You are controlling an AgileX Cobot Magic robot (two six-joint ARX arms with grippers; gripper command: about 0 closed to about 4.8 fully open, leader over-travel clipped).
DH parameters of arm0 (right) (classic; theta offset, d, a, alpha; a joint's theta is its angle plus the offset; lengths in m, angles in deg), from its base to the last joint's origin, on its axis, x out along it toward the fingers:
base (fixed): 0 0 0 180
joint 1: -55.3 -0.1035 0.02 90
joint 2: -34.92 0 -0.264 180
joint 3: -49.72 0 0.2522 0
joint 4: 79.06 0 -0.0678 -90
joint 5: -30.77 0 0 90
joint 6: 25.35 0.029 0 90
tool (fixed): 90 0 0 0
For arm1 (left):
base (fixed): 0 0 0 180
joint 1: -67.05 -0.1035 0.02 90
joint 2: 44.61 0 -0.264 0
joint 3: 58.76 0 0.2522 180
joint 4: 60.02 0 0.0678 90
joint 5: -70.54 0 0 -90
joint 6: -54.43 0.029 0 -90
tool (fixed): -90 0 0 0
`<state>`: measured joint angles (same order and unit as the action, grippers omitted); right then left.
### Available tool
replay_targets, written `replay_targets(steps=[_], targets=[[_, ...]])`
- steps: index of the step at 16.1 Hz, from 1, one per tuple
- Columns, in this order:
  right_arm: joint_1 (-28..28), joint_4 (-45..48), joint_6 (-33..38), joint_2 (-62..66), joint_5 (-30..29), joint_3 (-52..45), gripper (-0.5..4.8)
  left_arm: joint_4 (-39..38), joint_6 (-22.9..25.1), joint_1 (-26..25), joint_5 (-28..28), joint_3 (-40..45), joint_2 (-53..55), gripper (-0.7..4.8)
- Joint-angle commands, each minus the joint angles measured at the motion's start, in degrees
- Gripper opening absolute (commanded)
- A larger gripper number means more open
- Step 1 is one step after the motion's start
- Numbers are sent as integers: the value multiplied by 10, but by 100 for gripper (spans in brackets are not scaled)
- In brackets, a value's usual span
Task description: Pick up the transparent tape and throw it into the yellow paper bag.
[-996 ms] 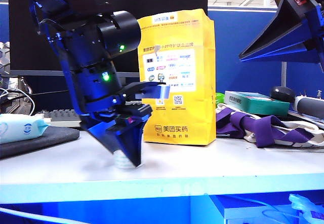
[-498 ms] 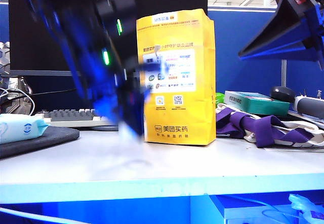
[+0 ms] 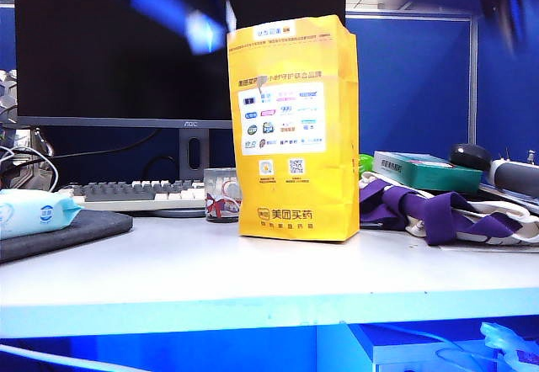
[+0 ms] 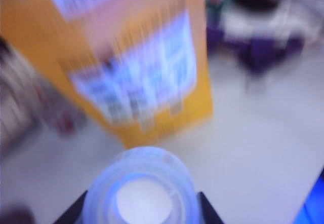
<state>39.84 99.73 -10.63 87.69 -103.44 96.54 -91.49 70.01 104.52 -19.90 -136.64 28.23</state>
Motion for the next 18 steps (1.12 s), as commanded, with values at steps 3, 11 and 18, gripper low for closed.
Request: replay_targets(steps=[3,11,18], targets=[[-1,37,31,-4,4,66,-1,212,51,-1,48,-1,5,210],[-20,-6,33,-6,-48,65,-1,314,82,-8,46,-82,144,209],[-25,-7,28,-6,-34,65,-1,130,83,-17,48,-305,267,210]])
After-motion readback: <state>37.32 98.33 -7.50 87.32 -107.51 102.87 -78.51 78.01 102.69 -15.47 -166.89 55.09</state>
